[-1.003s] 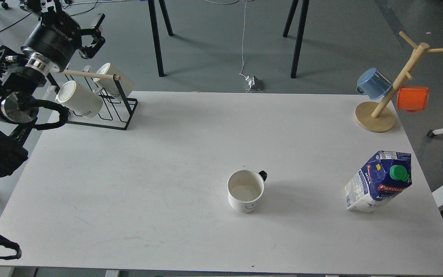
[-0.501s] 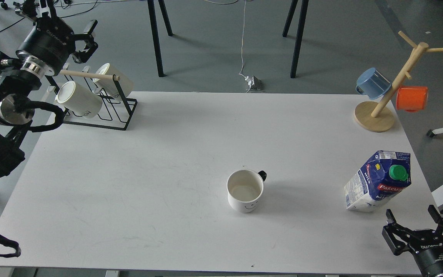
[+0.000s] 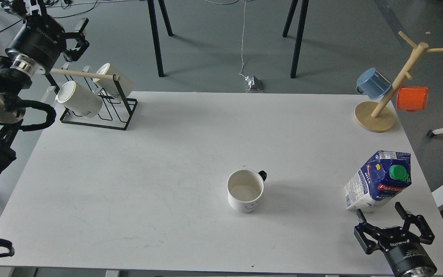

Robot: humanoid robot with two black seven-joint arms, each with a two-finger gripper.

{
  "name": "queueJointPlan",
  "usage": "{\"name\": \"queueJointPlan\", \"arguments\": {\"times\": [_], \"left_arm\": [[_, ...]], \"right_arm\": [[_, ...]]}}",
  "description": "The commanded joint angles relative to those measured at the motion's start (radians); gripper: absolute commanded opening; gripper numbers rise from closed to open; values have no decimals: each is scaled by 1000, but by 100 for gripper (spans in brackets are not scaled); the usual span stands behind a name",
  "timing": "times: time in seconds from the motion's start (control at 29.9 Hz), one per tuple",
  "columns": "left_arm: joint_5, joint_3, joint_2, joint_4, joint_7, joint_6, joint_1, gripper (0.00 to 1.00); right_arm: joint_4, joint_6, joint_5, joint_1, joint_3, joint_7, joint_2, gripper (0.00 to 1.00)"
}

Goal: Place cup and milk with both arms
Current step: 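Bring the right gripper to the milk carton and grasp it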

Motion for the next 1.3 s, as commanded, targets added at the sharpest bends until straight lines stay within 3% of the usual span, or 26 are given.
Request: {"name": "queueJointPlan", "arguments": {"times": [0.0, 0.57, 1.27], "left_arm": [[0, 2, 1, 0, 0, 0, 0, 100], [1, 3, 7, 0, 1, 0, 3, 100], [1, 2, 20, 0, 1, 0, 0, 100]], "right_arm": [[2, 0, 1, -1, 8, 1, 1, 98], [97, 0, 0, -10, 16, 1, -7, 98], [97, 0, 1, 11, 81, 5, -4, 97]]}}
